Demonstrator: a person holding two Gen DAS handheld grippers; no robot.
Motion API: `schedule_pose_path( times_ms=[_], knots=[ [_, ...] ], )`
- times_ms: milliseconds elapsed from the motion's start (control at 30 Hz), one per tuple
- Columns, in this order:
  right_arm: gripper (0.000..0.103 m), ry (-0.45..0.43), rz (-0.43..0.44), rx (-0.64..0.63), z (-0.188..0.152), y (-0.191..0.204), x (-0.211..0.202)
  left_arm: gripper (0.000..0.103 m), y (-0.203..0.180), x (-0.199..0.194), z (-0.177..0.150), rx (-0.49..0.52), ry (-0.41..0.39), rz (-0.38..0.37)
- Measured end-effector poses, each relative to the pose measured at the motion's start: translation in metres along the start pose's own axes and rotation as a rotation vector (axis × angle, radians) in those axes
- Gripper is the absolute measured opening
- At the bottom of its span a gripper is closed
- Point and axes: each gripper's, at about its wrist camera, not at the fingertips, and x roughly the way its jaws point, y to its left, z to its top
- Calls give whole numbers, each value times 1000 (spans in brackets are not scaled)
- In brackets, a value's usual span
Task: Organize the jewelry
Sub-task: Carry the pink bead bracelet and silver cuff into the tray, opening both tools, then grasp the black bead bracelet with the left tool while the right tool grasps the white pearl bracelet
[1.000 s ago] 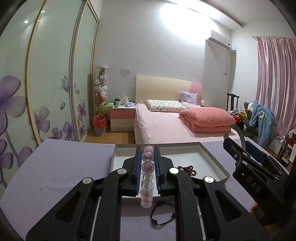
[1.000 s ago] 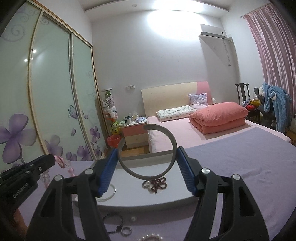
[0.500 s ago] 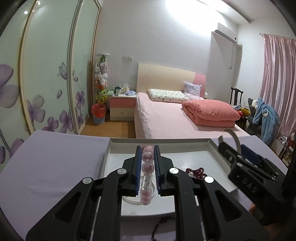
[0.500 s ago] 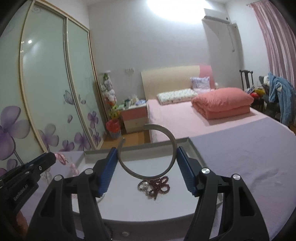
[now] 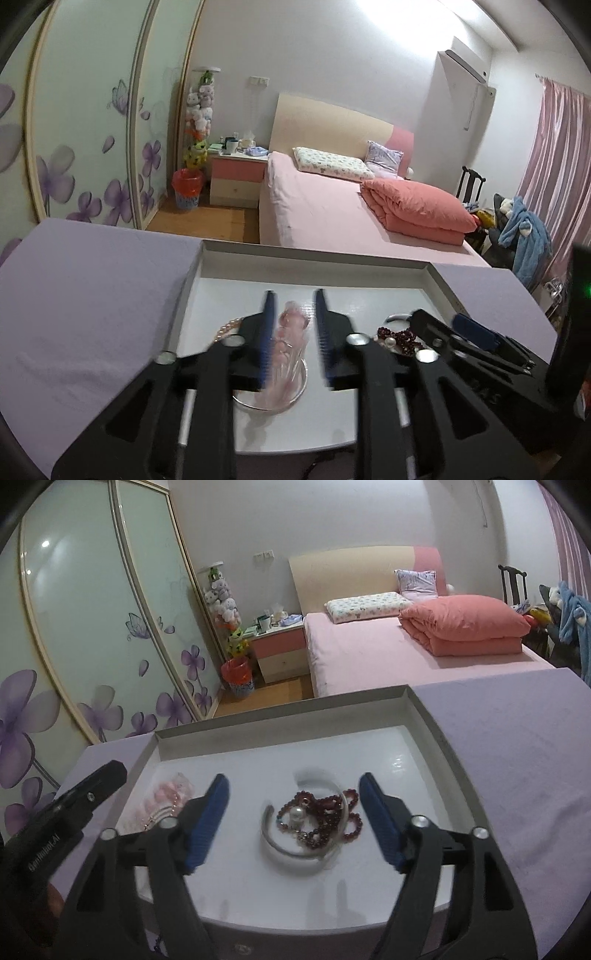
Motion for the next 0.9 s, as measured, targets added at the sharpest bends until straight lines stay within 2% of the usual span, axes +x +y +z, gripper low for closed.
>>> schedule_pose_path(
  times_ms=[200, 433, 567, 833, 900],
  knots=[
    [74, -44, -7, 23, -3, -20, -32, 38, 29, -28, 1, -69, -23, 15],
    [69, -31, -12, 4, -21, -31, -69, 39, 49, -62, -14, -81, -10, 41],
    [64, 23, -9, -20, -40, -32, -82, 43, 56, -76, -28, -85, 19, 62],
    [37, 173, 23, -59, -87, -23, -90, 47, 56, -86, -50, -33, 84, 91],
    [35, 200, 32, -81, -96, -16, -91, 47, 53, -84, -54, -17, 102, 86]
  ],
)
